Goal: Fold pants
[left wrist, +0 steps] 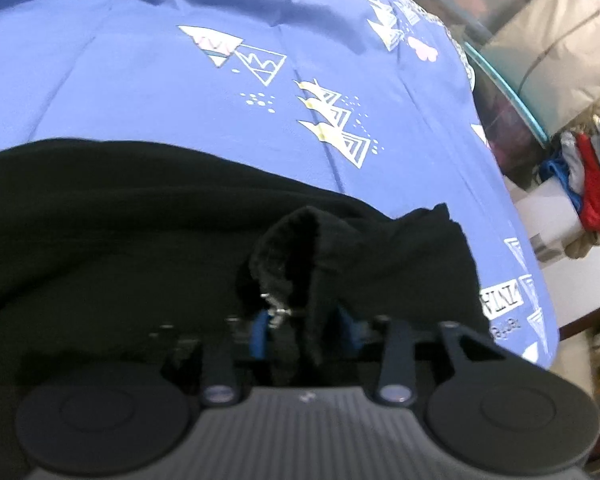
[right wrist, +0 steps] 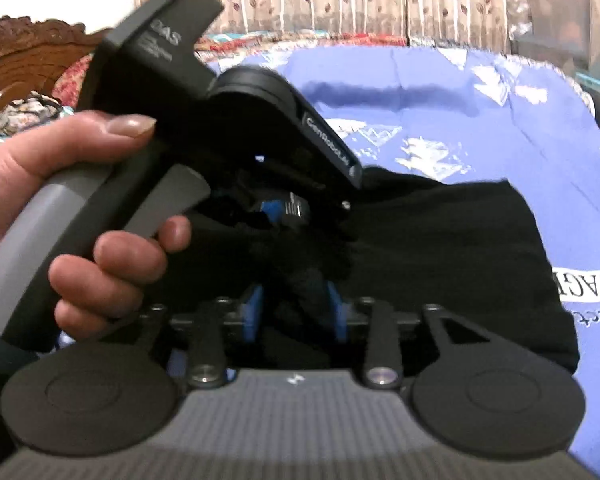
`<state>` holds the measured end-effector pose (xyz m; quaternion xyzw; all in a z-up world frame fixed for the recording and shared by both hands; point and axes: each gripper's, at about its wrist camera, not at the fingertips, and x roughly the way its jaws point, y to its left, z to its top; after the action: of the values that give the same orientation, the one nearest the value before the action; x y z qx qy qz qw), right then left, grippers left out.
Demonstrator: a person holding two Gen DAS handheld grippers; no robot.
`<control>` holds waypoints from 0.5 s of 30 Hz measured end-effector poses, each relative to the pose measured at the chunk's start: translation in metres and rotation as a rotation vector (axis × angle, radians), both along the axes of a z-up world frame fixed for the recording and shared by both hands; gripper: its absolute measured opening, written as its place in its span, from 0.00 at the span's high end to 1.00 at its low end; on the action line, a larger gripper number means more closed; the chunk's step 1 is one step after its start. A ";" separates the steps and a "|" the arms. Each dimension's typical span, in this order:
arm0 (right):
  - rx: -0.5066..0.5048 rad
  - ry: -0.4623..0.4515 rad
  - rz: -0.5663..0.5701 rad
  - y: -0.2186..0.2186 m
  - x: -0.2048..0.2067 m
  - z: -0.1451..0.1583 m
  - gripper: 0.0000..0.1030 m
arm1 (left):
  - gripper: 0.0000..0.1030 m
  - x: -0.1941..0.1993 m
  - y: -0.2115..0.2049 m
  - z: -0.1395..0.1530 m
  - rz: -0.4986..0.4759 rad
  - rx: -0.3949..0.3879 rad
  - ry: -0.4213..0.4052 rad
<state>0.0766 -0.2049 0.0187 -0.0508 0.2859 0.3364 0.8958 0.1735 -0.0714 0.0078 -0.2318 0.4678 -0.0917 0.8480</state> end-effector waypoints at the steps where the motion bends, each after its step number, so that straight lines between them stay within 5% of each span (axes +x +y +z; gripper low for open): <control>1: 0.016 -0.013 -0.005 0.000 -0.005 0.005 0.57 | 0.47 -0.006 0.006 0.004 0.011 -0.002 -0.008; 10: 0.140 -0.012 0.016 0.025 -0.027 0.024 0.56 | 0.46 -0.118 0.092 0.042 0.006 -0.066 -0.214; 15: 0.130 0.034 0.105 0.052 -0.029 0.020 0.60 | 0.41 -0.205 0.163 0.050 0.124 -0.091 -0.294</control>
<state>0.0477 -0.1524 0.0391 -0.0016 0.2756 0.4017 0.8733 -0.0318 0.0916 0.0578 -0.2822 0.3188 -0.0933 0.9000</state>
